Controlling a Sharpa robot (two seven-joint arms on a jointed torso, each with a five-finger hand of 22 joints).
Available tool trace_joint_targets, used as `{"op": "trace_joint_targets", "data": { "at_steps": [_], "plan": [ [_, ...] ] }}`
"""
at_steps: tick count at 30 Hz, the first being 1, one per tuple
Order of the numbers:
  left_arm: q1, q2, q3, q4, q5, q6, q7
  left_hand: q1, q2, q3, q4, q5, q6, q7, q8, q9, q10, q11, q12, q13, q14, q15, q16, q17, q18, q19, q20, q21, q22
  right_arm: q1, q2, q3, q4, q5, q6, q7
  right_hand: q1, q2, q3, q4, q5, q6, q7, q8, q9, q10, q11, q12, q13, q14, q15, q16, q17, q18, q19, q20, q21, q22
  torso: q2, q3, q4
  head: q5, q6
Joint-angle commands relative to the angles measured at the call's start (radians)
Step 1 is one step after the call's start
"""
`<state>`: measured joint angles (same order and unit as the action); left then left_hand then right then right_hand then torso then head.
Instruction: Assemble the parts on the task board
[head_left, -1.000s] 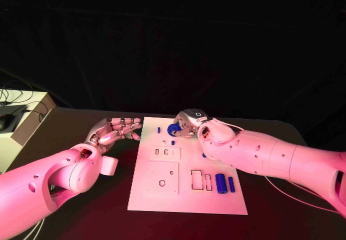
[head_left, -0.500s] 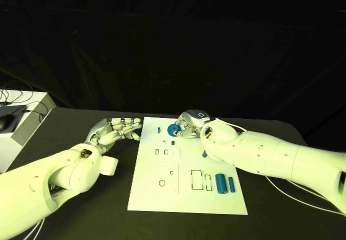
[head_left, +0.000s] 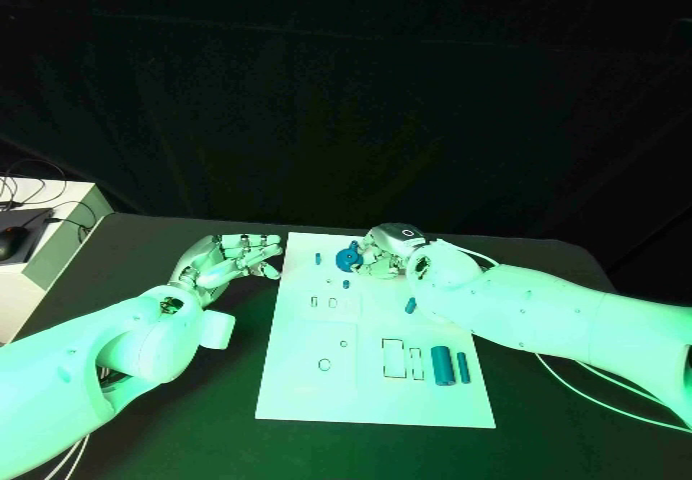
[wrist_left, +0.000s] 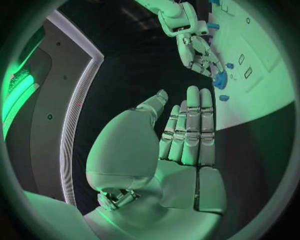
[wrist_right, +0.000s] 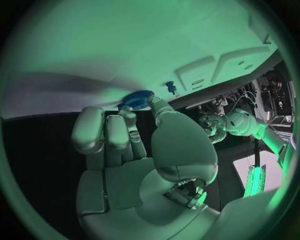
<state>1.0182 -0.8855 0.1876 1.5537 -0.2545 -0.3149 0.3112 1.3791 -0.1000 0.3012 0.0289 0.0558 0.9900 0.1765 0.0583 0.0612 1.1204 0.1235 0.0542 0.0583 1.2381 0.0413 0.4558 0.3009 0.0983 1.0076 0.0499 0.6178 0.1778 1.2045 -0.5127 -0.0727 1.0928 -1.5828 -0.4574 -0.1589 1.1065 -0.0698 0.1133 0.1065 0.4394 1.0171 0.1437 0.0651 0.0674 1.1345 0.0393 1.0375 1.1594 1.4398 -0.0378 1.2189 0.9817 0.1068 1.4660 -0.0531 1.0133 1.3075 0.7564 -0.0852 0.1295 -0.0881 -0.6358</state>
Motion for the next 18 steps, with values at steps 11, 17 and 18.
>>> {"op": "trace_joint_targets", "data": {
  "at_steps": [11,17,18],
  "plan": [
    [-0.001,0.001,0.001,-0.008,-0.003,0.005,0.007,0.003,-0.007,0.002,-0.003,-0.002,-0.006,-0.001,0.002,-0.001,-0.008,0.0,0.004,0.001,-0.006,0.0,0.005,0.0,0.011,-0.007,0.002,0.006,0.0,-0.005,-0.077,0.004,0.083,0.085,-0.234,0.075,0.015,-0.014,0.005,-0.003,0.002,0.0,0.002,0.0,0.001,-0.002,0.001,-0.005,-0.005,-0.001,0.0,-0.006,-0.01,0.007,0.055,0.004,-0.009,0.132,-0.001,0.0012,0.0004,0.002,-0.002],
    [-0.002,-0.001,0.001,-0.018,-0.003,0.004,0.008,0.002,-0.007,0.002,-0.005,-0.002,-0.007,-0.002,0.002,-0.001,-0.008,0.0,0.004,0.001,-0.009,0.001,0.003,-0.001,0.01,-0.013,0.004,0.01,0.0,0.014,-0.159,0.01,0.145,0.296,-0.236,0.096,0.043,-0.018,-0.01,-0.05,-0.039,-0.009,0.006,0.001,0.001,-0.016,0.004,-0.008,-0.012,-0.001,0.003,-0.01,-0.011,0.008,0.053,0.006,-0.013,0.132,0.002,0.0032,-0.0054,0.003,0.006],
    [-0.002,-0.002,0.001,-0.019,-0.003,0.004,0.009,0.002,-0.006,0.002,-0.005,-0.002,-0.005,-0.002,0.002,0.0,-0.007,0.0,0.004,0.001,-0.01,0.001,0.003,-0.002,0.01,-0.014,0.004,0.009,0.0,0.019,-0.175,0.01,0.152,0.317,-0.229,0.094,0.048,-0.015,-0.02,-0.06,-0.039,-0.012,0.006,0.001,0.001,-0.018,0.005,-0.007,-0.013,-0.002,0.004,-0.011,-0.012,0.008,0.052,0.006,-0.016,0.131,0.003,0.0049,-0.0078,0.005,0.007]
  ]
}}
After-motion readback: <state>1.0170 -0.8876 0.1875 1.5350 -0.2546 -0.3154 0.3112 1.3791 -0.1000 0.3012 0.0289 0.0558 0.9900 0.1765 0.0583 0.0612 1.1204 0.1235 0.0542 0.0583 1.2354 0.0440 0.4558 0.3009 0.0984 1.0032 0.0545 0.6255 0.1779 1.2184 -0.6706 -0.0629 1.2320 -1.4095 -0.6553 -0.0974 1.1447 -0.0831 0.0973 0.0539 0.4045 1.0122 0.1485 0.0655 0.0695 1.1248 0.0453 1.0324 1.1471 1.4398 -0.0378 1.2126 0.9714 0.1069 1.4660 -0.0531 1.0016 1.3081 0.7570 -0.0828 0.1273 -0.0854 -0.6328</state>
